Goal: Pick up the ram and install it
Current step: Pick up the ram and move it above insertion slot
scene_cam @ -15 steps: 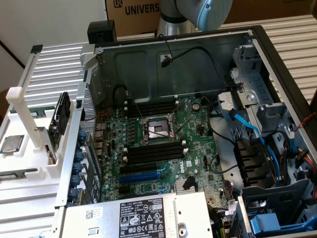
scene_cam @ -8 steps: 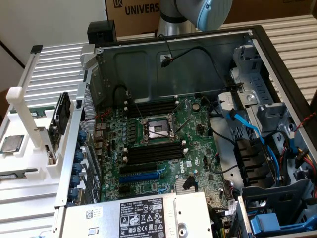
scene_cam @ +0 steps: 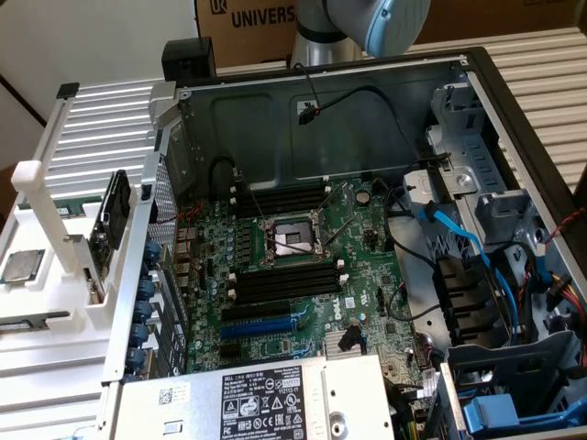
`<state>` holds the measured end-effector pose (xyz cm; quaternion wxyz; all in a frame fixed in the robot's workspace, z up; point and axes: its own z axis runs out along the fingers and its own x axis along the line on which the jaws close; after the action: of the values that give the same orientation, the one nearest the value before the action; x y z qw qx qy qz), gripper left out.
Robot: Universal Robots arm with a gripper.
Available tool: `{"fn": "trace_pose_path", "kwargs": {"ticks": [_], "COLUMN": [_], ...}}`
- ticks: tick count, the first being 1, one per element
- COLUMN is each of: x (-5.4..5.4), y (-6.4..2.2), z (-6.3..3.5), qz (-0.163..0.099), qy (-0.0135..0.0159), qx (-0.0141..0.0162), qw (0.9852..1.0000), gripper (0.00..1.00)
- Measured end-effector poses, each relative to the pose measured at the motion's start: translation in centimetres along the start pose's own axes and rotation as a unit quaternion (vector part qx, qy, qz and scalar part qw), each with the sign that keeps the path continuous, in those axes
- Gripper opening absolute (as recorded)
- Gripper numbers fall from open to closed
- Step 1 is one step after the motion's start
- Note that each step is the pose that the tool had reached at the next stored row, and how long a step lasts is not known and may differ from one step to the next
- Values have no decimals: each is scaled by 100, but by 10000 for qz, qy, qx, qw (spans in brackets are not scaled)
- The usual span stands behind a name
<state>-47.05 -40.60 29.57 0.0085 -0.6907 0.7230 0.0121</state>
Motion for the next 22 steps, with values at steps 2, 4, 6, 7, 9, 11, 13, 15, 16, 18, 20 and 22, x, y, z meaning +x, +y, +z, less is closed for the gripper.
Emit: {"fn": "trace_pose_path", "kwargs": {"ticks": [2, 4, 6, 7, 9, 11, 13, 15, 16, 18, 20, 22], "x": [7, 8, 10, 10, 12, 30, 63, 100, 116, 145, 171, 183], "y": [0, 0, -1, -1, -1, -3, -4, -6, -7, -9, -21, -53], "z": [36, 72, 109, 126, 163, 200, 234, 270, 289, 323, 360, 394], "qz": [0, 0, 0, 0, 0, -1, -1, 0, -1, 0, 0, 0], "qy": [0, 0, 0, 0, 0, 0, 0, 0, 0, 0, -1, 0], "qx": [0, 0, 0, 0, 1, 0, 0, 0, 0, 0, 0, -2], "qw": [10000, 10000, 10000, 10000, 10000, 10000, 10000, 10000, 10000, 10000, 10000, 10000], "gripper": [11, 17, 24, 24, 24, 24, 24, 24, 24, 24, 24, 24]}}
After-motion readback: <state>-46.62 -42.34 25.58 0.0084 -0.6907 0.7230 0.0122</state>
